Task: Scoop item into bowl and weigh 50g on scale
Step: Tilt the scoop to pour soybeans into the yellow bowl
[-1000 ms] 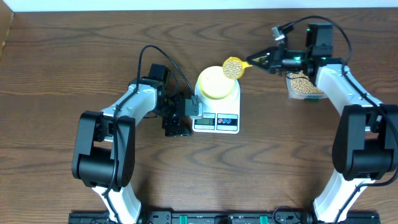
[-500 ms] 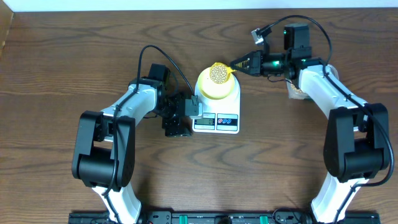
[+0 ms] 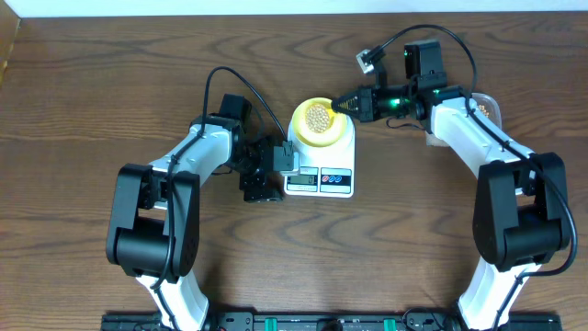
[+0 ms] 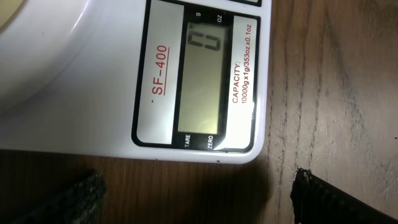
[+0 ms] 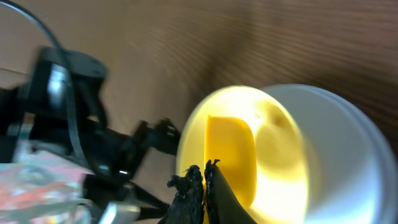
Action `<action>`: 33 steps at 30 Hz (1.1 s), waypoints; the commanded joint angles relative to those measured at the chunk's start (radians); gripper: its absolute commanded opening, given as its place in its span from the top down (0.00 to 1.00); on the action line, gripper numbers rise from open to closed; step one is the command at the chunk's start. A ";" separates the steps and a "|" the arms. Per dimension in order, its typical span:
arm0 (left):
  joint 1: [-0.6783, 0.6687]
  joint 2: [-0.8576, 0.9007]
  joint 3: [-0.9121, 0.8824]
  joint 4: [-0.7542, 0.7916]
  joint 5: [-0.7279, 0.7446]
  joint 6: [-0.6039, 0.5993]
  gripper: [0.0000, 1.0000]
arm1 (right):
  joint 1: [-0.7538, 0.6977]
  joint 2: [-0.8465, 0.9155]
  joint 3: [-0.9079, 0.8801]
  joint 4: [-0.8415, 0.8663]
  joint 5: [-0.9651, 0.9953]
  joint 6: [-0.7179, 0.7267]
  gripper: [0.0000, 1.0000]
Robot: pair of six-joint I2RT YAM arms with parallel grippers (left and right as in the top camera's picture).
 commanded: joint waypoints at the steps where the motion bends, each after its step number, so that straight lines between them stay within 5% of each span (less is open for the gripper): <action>1: -0.002 0.006 -0.011 0.000 0.013 0.017 0.02 | 0.015 -0.089 0.006 -0.045 0.117 -0.144 0.99; 33: -0.002 0.006 -0.011 0.000 0.012 0.017 0.02 | 0.233 -0.193 0.005 -0.180 0.554 -0.643 0.99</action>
